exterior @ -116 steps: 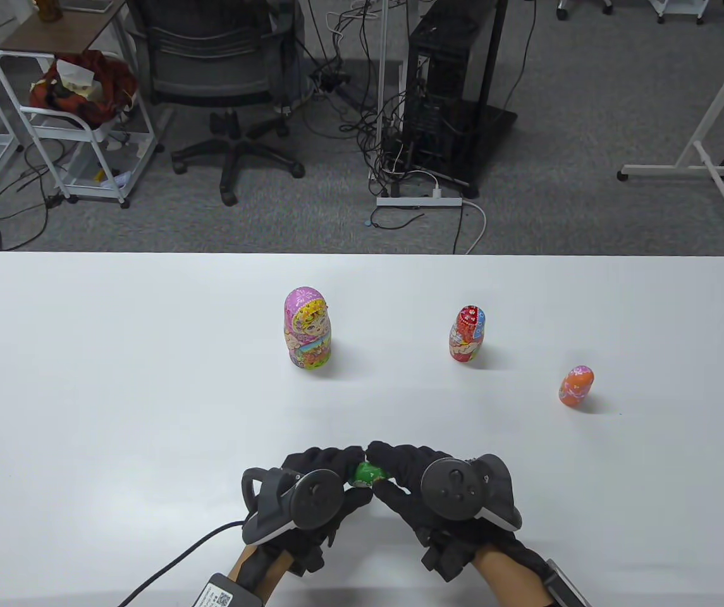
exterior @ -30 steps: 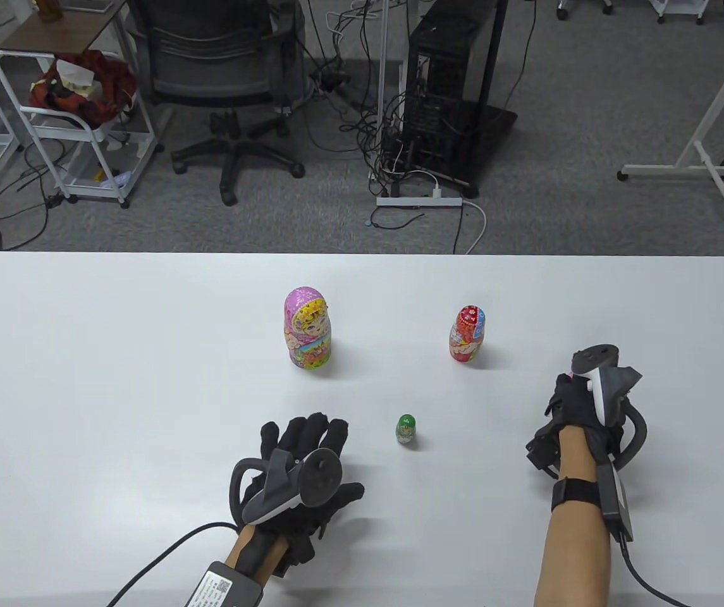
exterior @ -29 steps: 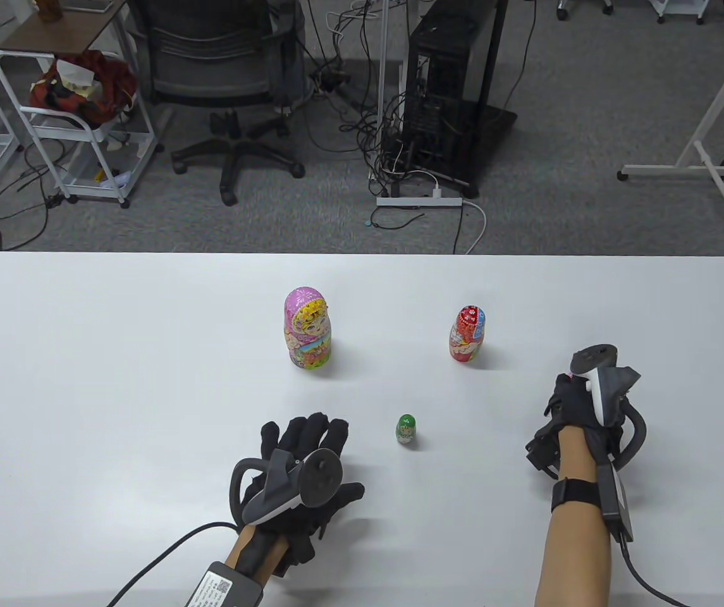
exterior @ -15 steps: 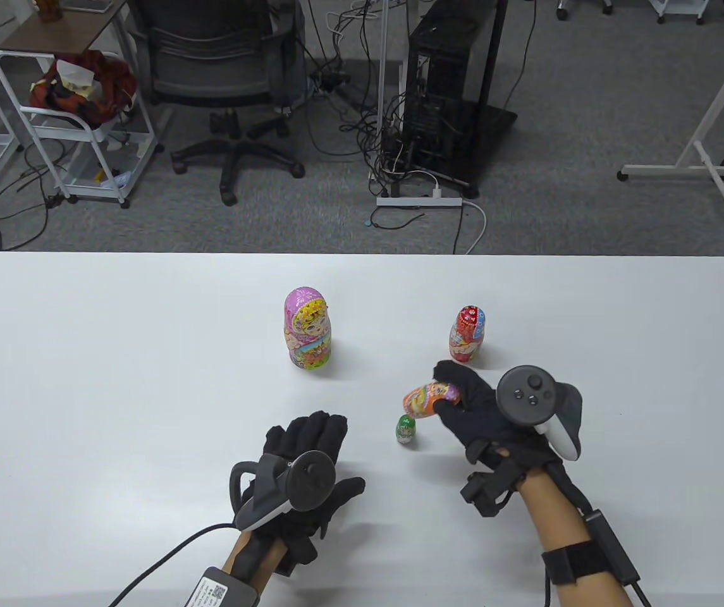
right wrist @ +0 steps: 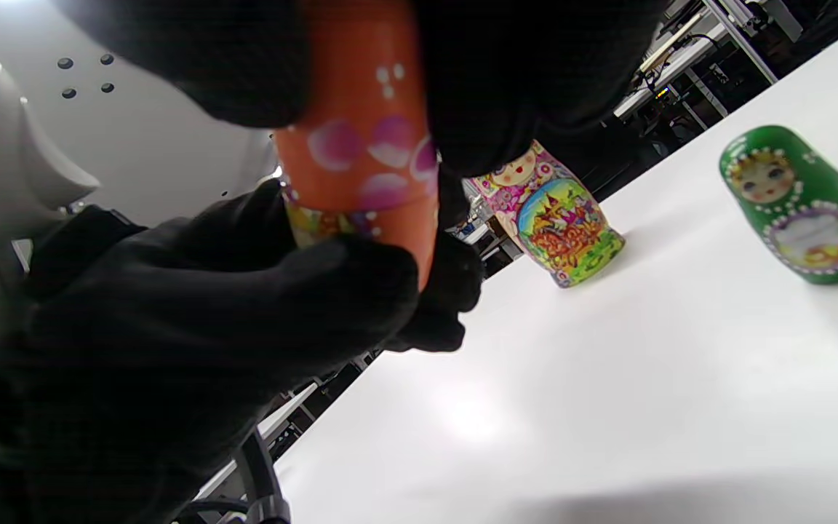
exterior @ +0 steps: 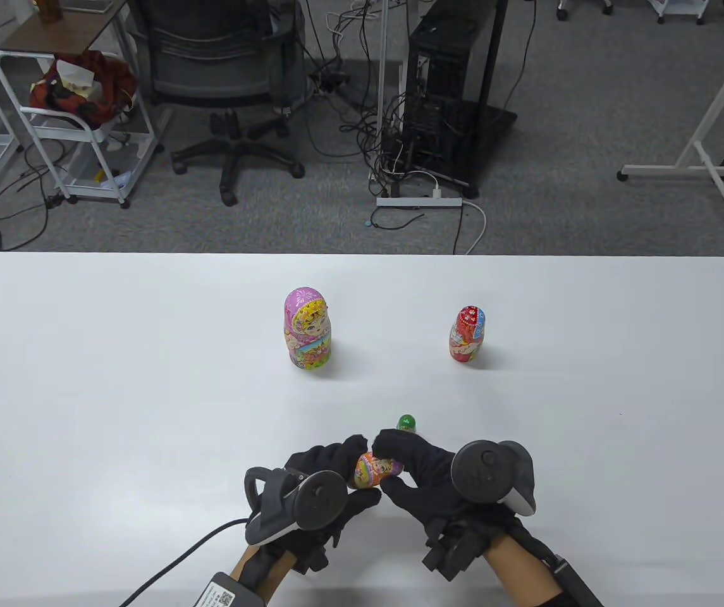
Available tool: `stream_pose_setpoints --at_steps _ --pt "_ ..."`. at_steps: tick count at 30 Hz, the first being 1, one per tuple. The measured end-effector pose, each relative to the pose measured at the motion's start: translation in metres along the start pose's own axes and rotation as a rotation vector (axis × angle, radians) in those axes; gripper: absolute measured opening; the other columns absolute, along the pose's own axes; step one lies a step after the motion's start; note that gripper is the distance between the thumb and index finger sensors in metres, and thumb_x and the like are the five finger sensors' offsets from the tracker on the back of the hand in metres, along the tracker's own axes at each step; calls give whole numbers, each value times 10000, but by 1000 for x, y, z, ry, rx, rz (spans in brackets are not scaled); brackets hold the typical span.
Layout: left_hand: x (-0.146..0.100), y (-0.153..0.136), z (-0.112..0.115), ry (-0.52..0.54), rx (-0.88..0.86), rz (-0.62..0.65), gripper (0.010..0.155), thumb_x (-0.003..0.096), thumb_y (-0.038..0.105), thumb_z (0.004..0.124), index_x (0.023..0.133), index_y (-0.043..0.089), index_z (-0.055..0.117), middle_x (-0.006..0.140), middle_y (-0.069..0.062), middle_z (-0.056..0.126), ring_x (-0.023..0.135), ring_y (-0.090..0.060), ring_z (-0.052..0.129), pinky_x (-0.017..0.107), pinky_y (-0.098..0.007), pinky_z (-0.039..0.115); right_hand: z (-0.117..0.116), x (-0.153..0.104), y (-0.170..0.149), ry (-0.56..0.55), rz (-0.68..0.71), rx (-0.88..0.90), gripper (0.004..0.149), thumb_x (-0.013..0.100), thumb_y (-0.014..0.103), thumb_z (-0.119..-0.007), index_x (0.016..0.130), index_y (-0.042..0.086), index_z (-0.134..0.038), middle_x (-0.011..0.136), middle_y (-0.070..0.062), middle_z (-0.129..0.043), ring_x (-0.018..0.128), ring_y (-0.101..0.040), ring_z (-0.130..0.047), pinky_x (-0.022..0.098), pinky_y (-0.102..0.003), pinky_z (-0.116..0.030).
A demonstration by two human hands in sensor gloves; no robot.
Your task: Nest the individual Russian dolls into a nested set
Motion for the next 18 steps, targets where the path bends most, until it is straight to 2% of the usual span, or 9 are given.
stream_pose_setpoints --at_steps 6,11,18 --pt "1 -4 5 -20 3 -15 790 333 667 827 953 188 728 785 9 988 616 -126 1043 561 -428 863 -8 0 -6 26 -36 -77 605 481 409 -792 997 341 -484 1061 -82 -617 853 -280 -840 658 -484 -727" --pt "1 -8 4 -13 10 -26 785 330 667 841 945 187 747 769 11 1002 604 -125 1051 552 -425 870 -8 -1 -3 -26 -37 -131 589 467 408 -807 978 332 -526 1029 -101 -670 810 -268 -879 637 -467 -755" --pt "1 -9 5 -26 27 -33 783 325 657 859 938 177 769 757 0 1019 598 -133 1061 548 -429 875 -12 0 0 -39 -52 -209 596 464 416 -805 981 297 -534 1005 -122 -704 765 -267 -905 604 -470 -771"
Point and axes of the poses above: the tracker on the back of each hand, its own y axis roughly to the thumb side, its own x axis roughly from the wrist to the fingertips, z = x × y, the point moved 4 cm from there along x, roughly from the wrist to the fingertips
